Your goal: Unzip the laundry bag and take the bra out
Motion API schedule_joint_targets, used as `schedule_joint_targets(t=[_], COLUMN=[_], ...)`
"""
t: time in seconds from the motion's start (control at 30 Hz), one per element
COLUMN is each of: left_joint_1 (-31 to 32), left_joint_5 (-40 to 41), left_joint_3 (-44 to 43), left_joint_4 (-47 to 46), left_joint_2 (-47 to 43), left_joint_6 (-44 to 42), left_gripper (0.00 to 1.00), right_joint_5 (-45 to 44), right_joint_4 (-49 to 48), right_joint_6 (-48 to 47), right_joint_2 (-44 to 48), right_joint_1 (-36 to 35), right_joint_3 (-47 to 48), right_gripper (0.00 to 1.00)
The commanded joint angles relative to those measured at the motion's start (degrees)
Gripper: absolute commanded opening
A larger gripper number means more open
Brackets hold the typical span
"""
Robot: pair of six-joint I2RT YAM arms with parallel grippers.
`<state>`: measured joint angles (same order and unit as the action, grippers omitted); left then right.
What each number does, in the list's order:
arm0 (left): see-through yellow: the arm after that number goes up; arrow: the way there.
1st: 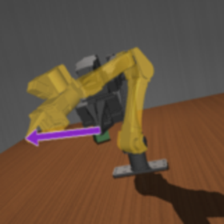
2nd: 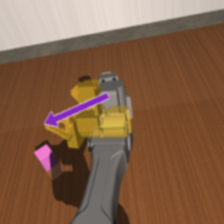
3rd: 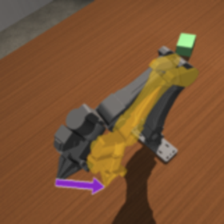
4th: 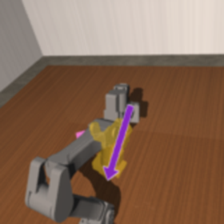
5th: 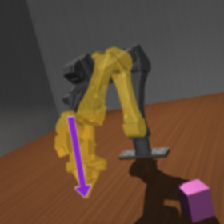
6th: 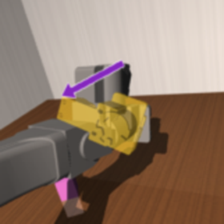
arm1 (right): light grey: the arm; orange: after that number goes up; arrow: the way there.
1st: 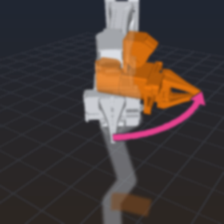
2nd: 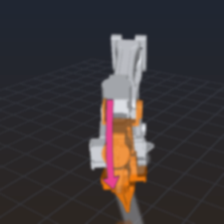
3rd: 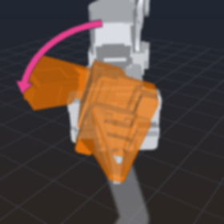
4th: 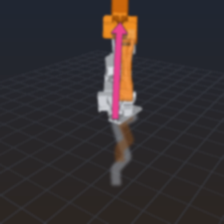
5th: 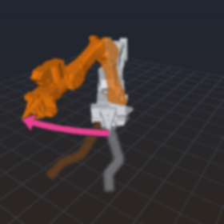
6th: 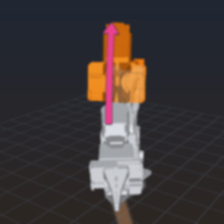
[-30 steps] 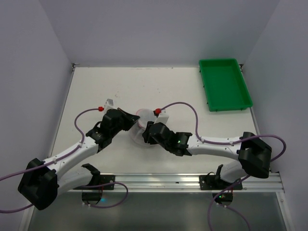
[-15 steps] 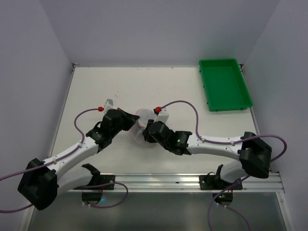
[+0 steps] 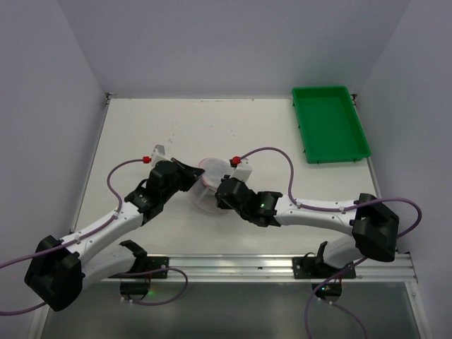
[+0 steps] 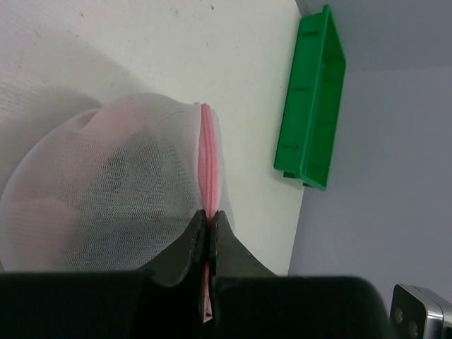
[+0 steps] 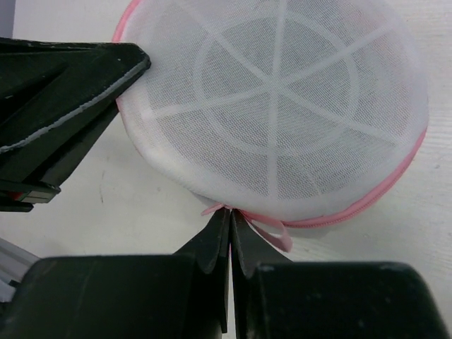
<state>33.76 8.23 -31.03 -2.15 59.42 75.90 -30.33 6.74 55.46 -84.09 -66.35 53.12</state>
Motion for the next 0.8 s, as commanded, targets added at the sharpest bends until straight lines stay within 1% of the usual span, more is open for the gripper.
schedule_joint_targets(t=[0.0, 0.1, 0.2, 0.23, 0.3, 0.33, 0.4, 0.47, 0.77], left_joint_1=[0.3, 0.3, 0.4, 0.4, 0.4, 0.5, 0.4, 0.5, 0.7], left_joint_5=[3.5, 4.2, 4.4, 4.3, 3.9, 3.6, 3.5, 3.9, 4.2], left_joint_3=[0.1, 0.0, -0.2, -0.3, -0.4, -0.4, -0.5, -0.8, -0.8], left_joint_4=[-2.7, -2.7, -2.9, -3.1, -3.5, -3.7, -3.8, -3.8, -3.8], left_joint_2=[-1.5, -1.8, -1.2, -1.1, -0.4, -0.2, 0.2, 0.2, 0.6], left_joint_6=[-0.6, -0.8, -0.9, -0.9, -0.8, -0.8, -0.6, -0.8, -0.7], left_gripper=[0.0, 0.0, 0.0, 0.0, 0.0, 0.0, 0.0, 0.0, 0.0], right_joint_5=[-3.2, -2.8, -1.8, -1.1, 0.5, 1.1, 2.0, 2.6, 4.8], right_joint_4=[1.9, 2.5, 3.2, 3.4, 3.2, 2.9, 2.3, 1.9, 0.2], right_joint_6=[3.1, 4.2, 4.7, 4.6, 4.6, 4.5, 4.4, 4.1, 2.6], right_joint_2=[2.4, 6.6, 10.0, 10.4, 10.5, 10.3, 9.7, 8.9, 3.5], right_joint_1=[0.4, 1.3, 1.4, 1.4, 1.4, 1.4, 1.2, 1.1, 0.9], right_joint_3=[-1.1, -5.1, -6.9, -6.6, -5.6, -5.3, -4.3, -2.9, 2.2], right_gripper=[0.0, 0.0, 0.01, 0.1, 0.23, 0.34, 0.4, 0.41, 0.41])
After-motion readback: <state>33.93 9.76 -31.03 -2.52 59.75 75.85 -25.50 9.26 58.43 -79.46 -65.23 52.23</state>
